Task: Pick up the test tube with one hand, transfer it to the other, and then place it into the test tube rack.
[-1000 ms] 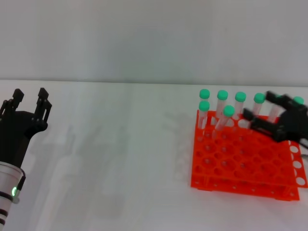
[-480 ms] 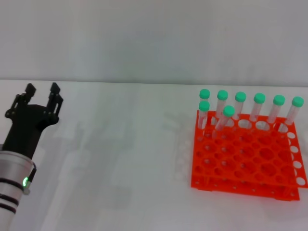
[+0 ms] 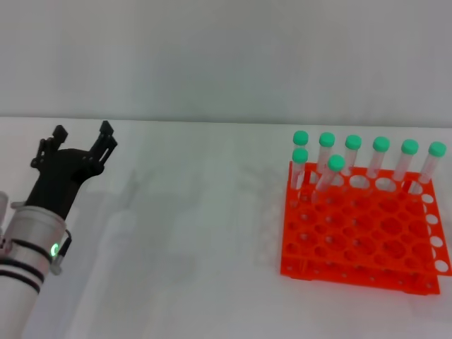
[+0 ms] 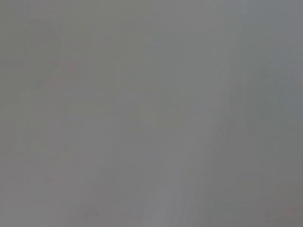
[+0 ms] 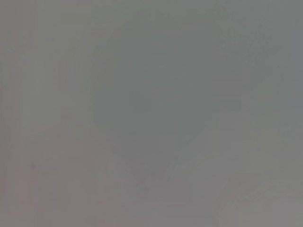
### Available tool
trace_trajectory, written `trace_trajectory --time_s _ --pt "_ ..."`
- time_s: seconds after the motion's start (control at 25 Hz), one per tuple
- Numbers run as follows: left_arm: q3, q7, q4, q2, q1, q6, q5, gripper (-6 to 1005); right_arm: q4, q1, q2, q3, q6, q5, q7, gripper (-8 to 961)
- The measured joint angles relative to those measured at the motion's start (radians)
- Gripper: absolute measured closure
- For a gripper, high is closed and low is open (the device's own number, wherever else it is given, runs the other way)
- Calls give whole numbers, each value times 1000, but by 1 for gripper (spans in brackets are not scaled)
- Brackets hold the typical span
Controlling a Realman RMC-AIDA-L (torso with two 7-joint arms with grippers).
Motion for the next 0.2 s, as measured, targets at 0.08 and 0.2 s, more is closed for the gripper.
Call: trace_trajectory --time_s 0.08,0.2 --pt "-1 -9 -4 0 -16 -23 -6 224 1 3 0 1 4 33 -1 85" --pt "-1 -9 -1 -2 -25 -28 -34 188 1 5 1 2 4 64 -5 85"
